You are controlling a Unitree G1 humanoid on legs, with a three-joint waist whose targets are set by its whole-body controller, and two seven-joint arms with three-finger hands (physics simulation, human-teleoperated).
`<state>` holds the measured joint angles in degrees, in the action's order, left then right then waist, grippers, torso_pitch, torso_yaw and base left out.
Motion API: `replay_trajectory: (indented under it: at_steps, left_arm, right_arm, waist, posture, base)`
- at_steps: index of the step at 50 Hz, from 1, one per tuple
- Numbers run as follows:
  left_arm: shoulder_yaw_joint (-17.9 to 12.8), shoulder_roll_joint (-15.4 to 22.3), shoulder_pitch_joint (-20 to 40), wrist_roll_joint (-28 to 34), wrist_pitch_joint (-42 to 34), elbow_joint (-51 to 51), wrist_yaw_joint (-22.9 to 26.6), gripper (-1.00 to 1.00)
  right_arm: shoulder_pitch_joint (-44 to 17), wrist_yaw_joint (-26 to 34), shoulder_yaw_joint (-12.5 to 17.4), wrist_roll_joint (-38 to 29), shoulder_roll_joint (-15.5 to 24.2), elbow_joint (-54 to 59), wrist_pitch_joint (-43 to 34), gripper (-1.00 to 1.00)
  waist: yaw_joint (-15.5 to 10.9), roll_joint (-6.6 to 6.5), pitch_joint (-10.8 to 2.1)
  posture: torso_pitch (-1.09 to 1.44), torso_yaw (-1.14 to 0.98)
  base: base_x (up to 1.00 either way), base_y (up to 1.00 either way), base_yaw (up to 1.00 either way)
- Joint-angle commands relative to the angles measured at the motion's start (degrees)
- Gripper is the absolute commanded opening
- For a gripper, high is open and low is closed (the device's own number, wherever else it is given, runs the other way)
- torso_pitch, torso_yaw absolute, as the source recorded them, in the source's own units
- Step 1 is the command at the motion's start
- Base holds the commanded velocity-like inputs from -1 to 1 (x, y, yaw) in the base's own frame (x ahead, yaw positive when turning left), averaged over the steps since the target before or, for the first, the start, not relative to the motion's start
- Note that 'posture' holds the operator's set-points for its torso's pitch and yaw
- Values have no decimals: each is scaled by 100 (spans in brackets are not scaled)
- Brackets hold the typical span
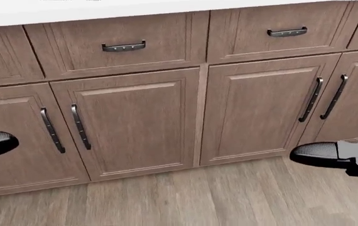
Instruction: Close the lid of the electric kettle.
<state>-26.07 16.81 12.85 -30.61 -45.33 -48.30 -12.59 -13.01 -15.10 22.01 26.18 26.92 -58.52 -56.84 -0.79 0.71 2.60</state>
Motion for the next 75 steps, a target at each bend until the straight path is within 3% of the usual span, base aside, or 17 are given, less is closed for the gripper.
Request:
replay_trajectory:
  at_steps: [1, 7, 11, 16, 22, 25, 34, 39, 42, 49, 53, 55, 63, 67, 68, 70, 75]
  left_arm:
    - [-26, 46, 75, 59, 249, -78, 60, 100]
    - [-8, 8, 57, 124, 271, -74, 114, 100]
    - [-2, -2, 64, 124, 260, -80, 113, 100]
    - [0, -6, 68, 115, 236, -105, 95, 100]
    - [-15, 8, 72, 62, 200, -143, 58, 100]
    - [1, 3, 75, 80, 208, -133, 57, 100]
    - [-6, -10, 21, 137, 312, -68, 134, 100]
    - [10, -33, 11, 200, 400, 13, 191, 100]
    - [14, -41, 8, 220, 417, 26, 203, 100]
    - [17, -62, 0, 234, 408, -2, 203, 100]
    - [74, -75, -24, 309, 508, 76, 242, 100]
    - [123, -116, -49, 417, 681, 225, 333, 100]
    - [158, -183, -81, 536, 799, 307, 427, 100]
    - [154, -198, -97, 556, 818, 296, 451, 100]
    - [136, -199, -103, 543, 810, 284, 454, 100]
    - [140, -208, -117, 558, 836, 305, 462, 100]
    - [102, -183, -100, 502, 725, 207, 424, 100]
  right_arm:
    - [-130, -348, 127, 452, 209, -148, 158, 100]
    - [28, 41, 92, -34, -112, -148, 305, 100]
    - [25, 726, 71, -830, -576, -139, 351, 100]
    - [64, 1089, 22, -1295, -822, -124, 449, 100]
    - [-250, 536, 91, -622, -373, -147, 76, 100]
    - [-234, -33, 137, 62, 9, -147, 67, 100]
    - [-49, -1165, 249, 1461, 765, -148, 302, 100]
    - [14, -663, 194, 827, 421, -148, 325, 100]
    - [-25, -529, 204, 677, 329, -148, 274, 100]
    - [-75, -335, 204, 463, 173, -148, 228, 100]
    - [-130, -250, 214, 370, 115, -148, 157, 100]
    - [-137, -200, 219, 327, 86, -148, 146, 100]
    - [-142, -90, 255, 236, -17, -148, 137, 100]
    - [-95, -78, 255, 226, -24, -148, 185, 100]
    - [-118, -63, 267, 215, -25, -148, 159, 100]
    - [-173, -15, 295, 197, -55, -148, 96, 100]
    - [-214, 127, 264, 9, -172, -148, 71, 100]
  waist:
    - [16, 1, -218]
    - [14, -3, 207]
    - [12, 215, 166]
    - [37, 175, 30]
    - [130, -129, 15]
    - [168, -528, -83]
    - [-41, -208, -22]
    - [-78, 326, -181]
    - [1, 310, 65]
    - [142, 2, 9]
    - [149, -546, -309]
    - [107, -436, 25]
    - [-24, -88, -80]
    - [-29, 400, -225]
    - [7, 156, -156]
    - [42, 280, -95]
    - [100, 41, -70]
  posture:
    - [0, 0]
    - [0, 0]
    - [0, 0]
    - [0, 0]
    - [0, 0]
    - [0, 0]
    - [0, 0]
    - [0, 0]
    - [0, 0]
    - [0, 0]
    - [0, 0]
    - [0, 0]
    - [0, 0]
    - [0, 0]
    - [0, 0]
    - [0, 0]
    - [0, 0]
  base:
    - [10, 0, 0]
    - [38, 0, 0]
    - [46, 0, 0]
    - [47, 0, 0]
    - [47, 0, 0]
    - [47, 0, 0]
    - [42, 0, 0]
    - [42, 0, 0]
    - [40, 0, 0]
    - [33, 0, 0]
    - [29, 0, 0]
    - [29, 0, 0]
    - [23, 0, 0]
    - [17, 0, 0]
    - [17, 0, 0]
    - [16, 0, 0]
    - [16, 0, 0]
